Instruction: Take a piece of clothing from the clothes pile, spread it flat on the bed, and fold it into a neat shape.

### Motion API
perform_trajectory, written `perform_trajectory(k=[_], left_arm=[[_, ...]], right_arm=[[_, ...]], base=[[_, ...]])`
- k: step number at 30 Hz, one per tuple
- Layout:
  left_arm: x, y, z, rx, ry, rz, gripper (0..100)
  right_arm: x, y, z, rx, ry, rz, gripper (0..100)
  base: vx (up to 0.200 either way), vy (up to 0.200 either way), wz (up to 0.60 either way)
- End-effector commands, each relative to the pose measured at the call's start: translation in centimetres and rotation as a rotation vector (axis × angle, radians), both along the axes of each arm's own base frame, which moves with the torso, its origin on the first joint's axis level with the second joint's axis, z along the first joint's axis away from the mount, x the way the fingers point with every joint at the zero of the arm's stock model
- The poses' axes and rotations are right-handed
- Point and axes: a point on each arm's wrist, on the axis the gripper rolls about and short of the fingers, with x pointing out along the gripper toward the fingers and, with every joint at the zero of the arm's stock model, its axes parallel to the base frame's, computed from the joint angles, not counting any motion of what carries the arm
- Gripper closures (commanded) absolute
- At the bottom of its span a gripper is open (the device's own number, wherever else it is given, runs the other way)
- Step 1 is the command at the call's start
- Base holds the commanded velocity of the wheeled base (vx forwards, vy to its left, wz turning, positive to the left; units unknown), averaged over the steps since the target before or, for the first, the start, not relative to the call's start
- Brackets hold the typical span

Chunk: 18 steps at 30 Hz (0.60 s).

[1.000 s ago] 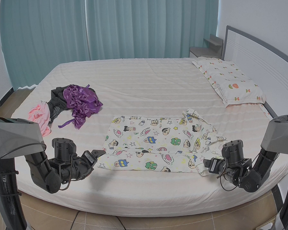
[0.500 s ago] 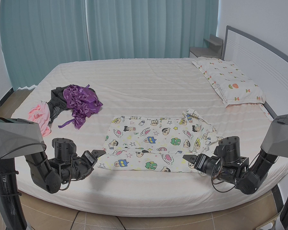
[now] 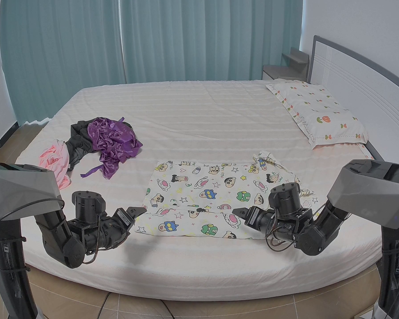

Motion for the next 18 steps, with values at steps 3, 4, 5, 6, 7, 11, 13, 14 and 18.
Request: perform_trajectory(k=[3,4,5,6,7,11,13,14,18], left_arm=[[0.0,0.0,-0.2,0.006,0.003,0.007,0],[0.0,0.0,-0.1,0.005,0.002,0.007,0],[0.0,0.0,-0.2,0.006,0.003,0.007,0],[0.0,0.0,-0.2,0.006,0.003,0.007,0],[0.0,0.0,-0.1,0.005,0.002,0.007,0],[0.0,0.0,-0.1,0.005,0.004,0.008,0],[0.0,0.0,-0.1,0.005,0.004,0.008,0],[0.0,0.0,-0.1,0.005,0.004,0.008,0],[0.0,0.0,-0.1,0.006,0.003,0.007,0]], right_arm=[[2.1,0.5,-2.0,-0.035,0.06,-0.017,0],[2.3,0.4,-2.2,-0.037,0.064,-0.023,0],[2.4,0.2,-2.2,-0.037,0.065,-0.027,0],[2.7,-0.1,-2.3,-0.036,0.063,-0.037,0],[3.1,-0.3,-2.3,-0.034,0.059,-0.045,0],[4.6,-1.0,-2.6,-0.025,0.039,-0.082,0],[4.9,-1.2,-2.6,-0.027,0.03,-0.099,0],[5.0,-1.3,-2.5,-0.025,0.022,-0.104,0],[5.5,-1.5,-2.5,-0.007,-0.006,-0.114,0]], base=[[0.0,0.0,0.0],[0.0,0.0,0.0],[0.0,0.0,0.0],[0.0,0.0,0.0],[0.0,0.0,0.0],[0.0,0.0,0.0],[0.0,0.0,0.0],[0.0,0.0,0.0],[0.0,0.0,0.0]])
